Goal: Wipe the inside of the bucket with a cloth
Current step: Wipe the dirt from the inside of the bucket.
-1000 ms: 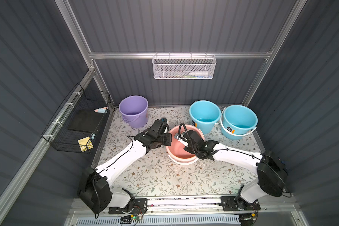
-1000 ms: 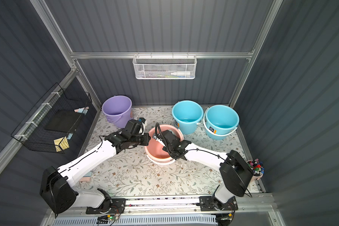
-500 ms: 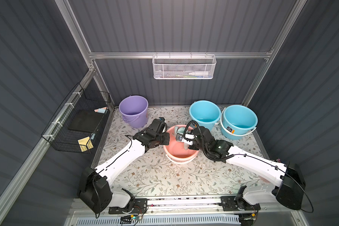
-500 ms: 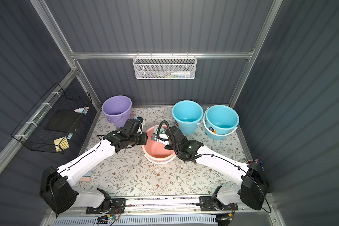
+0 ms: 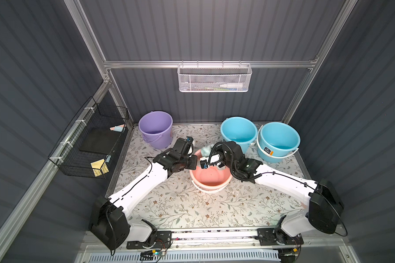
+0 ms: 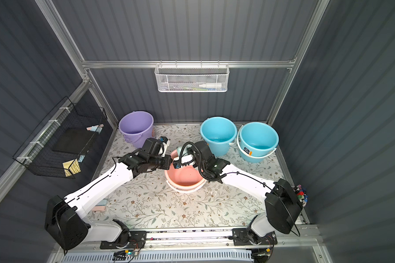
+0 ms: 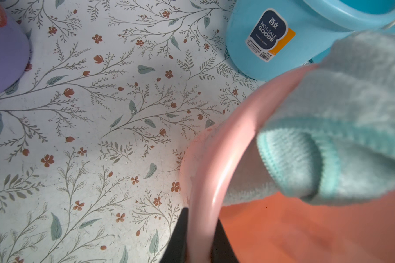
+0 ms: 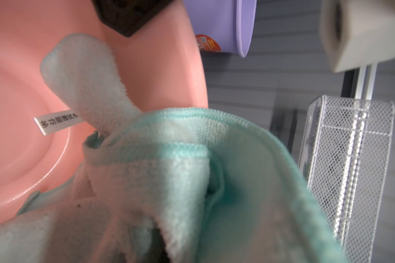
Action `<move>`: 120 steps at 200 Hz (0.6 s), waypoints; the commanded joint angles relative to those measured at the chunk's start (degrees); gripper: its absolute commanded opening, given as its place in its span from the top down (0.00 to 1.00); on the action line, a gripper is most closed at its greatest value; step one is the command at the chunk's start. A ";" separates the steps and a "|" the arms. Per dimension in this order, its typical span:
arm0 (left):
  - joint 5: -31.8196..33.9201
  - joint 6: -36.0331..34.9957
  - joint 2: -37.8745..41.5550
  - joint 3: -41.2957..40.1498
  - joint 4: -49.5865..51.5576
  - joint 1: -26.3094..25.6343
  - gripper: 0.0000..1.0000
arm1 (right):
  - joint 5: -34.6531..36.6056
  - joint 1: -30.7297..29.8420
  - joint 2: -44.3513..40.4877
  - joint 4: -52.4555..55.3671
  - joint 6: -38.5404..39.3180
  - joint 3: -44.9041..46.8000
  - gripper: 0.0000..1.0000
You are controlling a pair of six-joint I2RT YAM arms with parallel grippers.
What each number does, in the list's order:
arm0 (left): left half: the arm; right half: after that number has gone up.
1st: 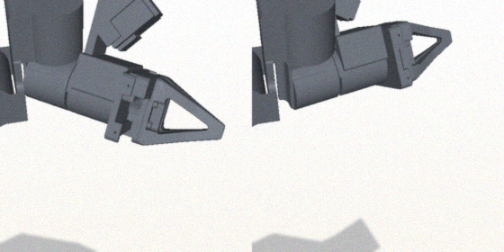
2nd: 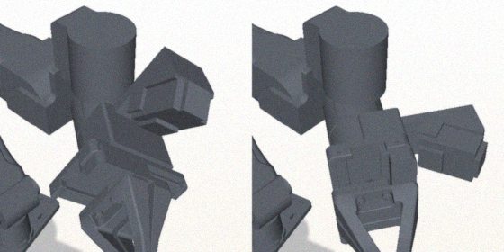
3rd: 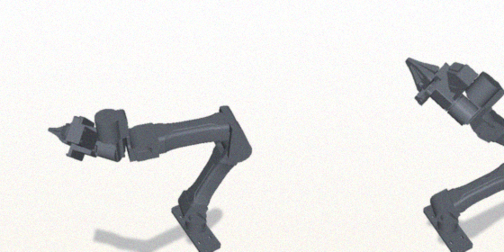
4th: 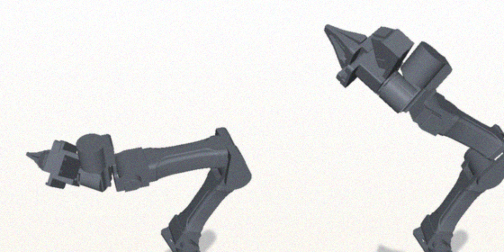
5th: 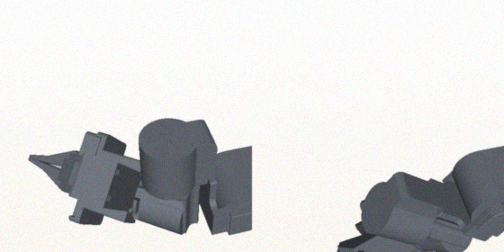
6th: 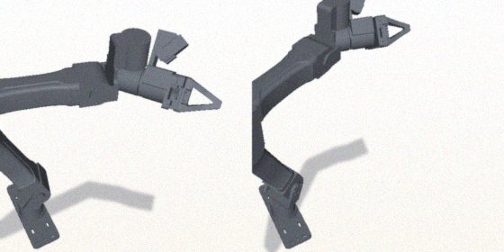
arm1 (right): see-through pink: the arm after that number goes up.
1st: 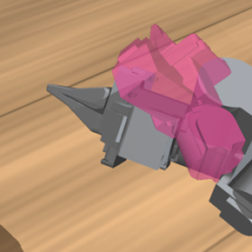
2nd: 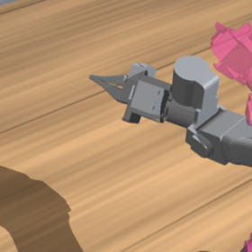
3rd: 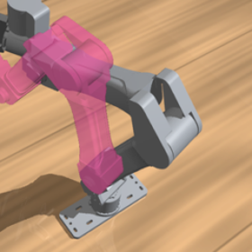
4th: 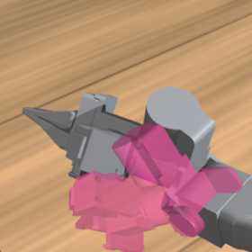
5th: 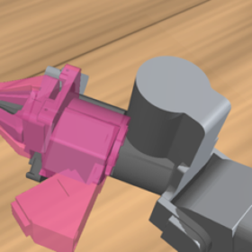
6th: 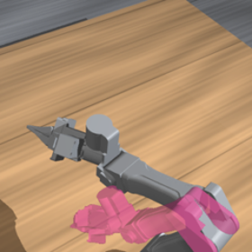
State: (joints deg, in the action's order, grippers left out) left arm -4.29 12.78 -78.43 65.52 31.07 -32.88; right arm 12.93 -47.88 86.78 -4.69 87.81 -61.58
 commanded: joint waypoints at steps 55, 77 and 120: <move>-4.03 -4.21 2.53 0.66 -0.73 -0.77 1.00 | -5.77 -0.62 11.81 2.18 2.28 -0.38 1.00; -3.88 -4.32 2.57 0.67 -0.66 -0.78 1.00 | -5.98 -1.43 14.20 3.17 -0.13 -0.40 1.00; -4.14 -4.21 2.76 0.68 -1.10 -0.75 1.00 | -10.83 -1.34 20.12 9.43 -5.19 -2.40 1.00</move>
State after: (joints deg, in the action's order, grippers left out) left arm -6.92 9.74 -77.71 65.49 30.65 -33.43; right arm 6.13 -49.08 104.25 0.60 85.97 -62.85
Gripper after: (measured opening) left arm 0.161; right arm 0.068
